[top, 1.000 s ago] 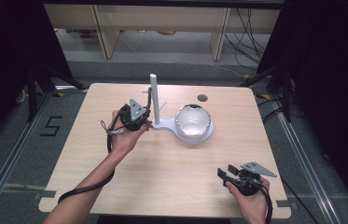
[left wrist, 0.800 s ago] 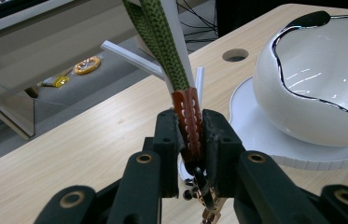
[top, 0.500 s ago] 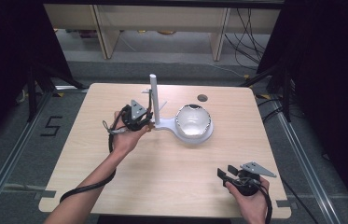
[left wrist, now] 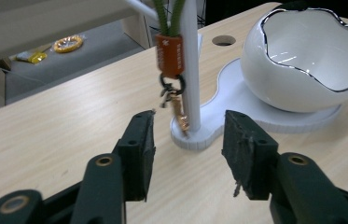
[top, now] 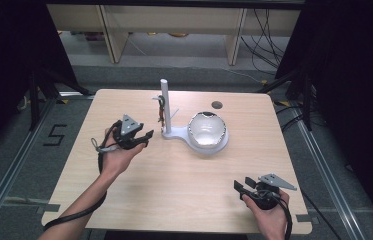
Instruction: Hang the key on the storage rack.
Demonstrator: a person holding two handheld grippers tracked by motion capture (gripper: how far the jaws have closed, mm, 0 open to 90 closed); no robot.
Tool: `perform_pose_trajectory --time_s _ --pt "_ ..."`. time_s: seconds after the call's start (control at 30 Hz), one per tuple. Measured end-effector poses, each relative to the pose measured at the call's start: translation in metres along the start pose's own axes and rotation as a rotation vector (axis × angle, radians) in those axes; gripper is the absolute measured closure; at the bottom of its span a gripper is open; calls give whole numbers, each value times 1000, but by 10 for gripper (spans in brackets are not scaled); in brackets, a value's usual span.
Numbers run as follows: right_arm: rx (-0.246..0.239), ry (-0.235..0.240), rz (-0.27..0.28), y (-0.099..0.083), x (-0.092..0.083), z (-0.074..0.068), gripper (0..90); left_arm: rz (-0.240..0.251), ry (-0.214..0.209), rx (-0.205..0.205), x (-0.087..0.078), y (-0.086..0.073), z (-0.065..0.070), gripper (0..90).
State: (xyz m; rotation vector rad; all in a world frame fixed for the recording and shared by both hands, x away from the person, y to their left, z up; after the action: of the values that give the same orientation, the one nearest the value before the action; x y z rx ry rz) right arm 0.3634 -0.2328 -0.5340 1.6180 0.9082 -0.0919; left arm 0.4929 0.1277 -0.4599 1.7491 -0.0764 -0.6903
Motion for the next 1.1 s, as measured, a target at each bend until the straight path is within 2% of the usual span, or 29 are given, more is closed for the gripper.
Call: perform_pose_trajectory --time_s 0.1,0.23,0.3,0.37,0.47,0.6,0.67,0.7,0.73,0.77,0.8,0.87,0.9,0.93,0.97,1.1 --pt "10 25 9 0 1 -2 491 5 -1 -25 -16 -10 -5 489" --pt "4 18 8 0 1 0 490 11 5 -61 -35 -30 -11 462" --pt "4 6 2 0 0 0 490 19 11 -80 -44 -42 -12 459" --pt "4 17 6 0 0 0 490 13 11 -83 -51 -56 -12 455" --pt "4 17 8 0 1 -1 490 18 20 -114 -62 -76 -12 453" --pt "3 13 7 -1 1 0 490 30 34 -133 -74 -101 -9 446" --pt "1 5 7 -1 2 0 490 34 43 -128 -80 -112 -8 443" --pt "34 -15 -16 -2 -1 -2 490 38 47 -135 -82 -117 -6 442" --pt "42 -22 -14 -3 1 -2 490 38 48 -125 -84 -122 -6 441" --pt "29 -13 -2 -2 2 -2 490 44 44 -120 -85 -126 -5 439" --pt "36 -8 1 -2 3 -3 490 48 51 -116 -85 -129 -5 438" --pt "16 -7 -6 -2 2 -2 490 46 55 -123 -88 -135 -4 431" --pt "-6 -12 -17 -3 2 -1 490 57 52 -129 -88 -135 -4 428" --pt "14 -15 -11 -3 2 -2 490 64 53 -125 -88 -137 -4 426" --pt "-12 -14 -14 -2 2 -1 489 65 61 -136 -89 -137 -3 424" --pt "-18 11 -11 -4 4 -2 489 94 71 -125 -92 -136 -3 418"
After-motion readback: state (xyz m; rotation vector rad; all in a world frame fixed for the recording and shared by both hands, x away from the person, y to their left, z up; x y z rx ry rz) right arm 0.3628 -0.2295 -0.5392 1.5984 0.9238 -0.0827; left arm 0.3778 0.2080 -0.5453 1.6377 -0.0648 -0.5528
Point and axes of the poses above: each handheld gripper's, and its own axes: x roughly forward along the jaws, y roughly out of its top, z roughly to its right, the point moved 7 cm from there along x, roughly forward along the jaws, and after that the axes turned 5 degrees about y, right-handed, at the moved point
